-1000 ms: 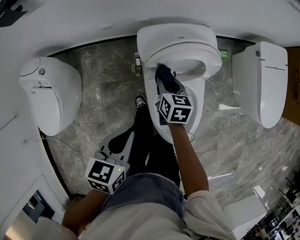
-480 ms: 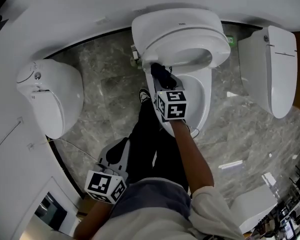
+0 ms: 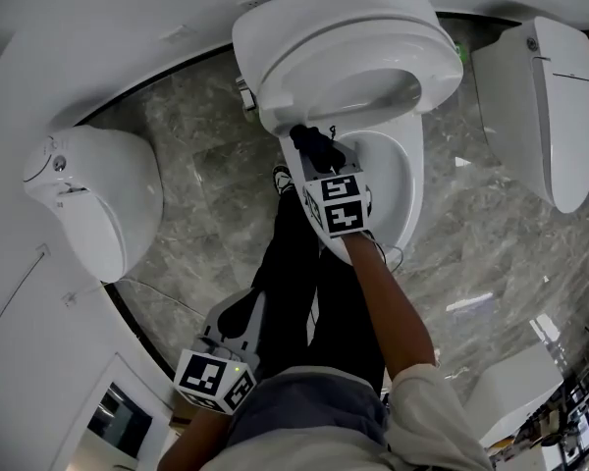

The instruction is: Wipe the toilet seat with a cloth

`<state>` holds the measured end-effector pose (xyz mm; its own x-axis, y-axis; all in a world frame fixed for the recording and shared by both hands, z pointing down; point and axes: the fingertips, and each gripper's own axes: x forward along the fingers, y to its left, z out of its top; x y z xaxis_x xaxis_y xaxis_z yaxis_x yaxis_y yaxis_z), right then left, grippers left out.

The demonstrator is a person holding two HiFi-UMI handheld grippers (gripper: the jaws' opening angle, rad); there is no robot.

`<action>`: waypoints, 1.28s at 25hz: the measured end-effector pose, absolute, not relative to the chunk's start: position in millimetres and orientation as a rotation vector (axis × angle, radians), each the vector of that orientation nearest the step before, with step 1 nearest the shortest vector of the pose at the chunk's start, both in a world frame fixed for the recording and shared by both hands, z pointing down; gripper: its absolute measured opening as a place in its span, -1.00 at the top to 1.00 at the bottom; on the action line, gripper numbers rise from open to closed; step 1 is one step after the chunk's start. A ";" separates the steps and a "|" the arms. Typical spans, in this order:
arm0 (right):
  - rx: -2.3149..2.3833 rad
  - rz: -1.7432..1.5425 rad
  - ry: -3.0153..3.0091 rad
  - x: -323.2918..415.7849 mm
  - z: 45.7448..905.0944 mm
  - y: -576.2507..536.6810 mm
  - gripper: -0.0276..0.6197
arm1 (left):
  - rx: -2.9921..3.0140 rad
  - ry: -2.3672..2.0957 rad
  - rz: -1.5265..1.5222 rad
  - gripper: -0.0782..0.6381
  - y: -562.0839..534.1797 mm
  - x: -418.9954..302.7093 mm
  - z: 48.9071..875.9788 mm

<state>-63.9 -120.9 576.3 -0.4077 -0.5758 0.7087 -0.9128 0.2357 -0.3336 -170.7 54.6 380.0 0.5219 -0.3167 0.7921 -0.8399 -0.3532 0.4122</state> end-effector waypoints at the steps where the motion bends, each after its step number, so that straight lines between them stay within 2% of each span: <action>1: 1.357 1.018 -2.071 -62.9 580.9 -119.2 0.60 | 1.910 -0.932 0.774 0.76 57.7 -167.4 383.0; 20: 1.309 1.040 -1.930 -19.7 664.7 -98.4 0.60 | 1.893 -0.939 0.801 0.76 73.0 -139.5 401.0; 32: 1.394 1.034 -1.801 59.0 680.2 -90.1 0.60 | 1.920 -0.938 0.809 0.76 76.8 -107.4 402.4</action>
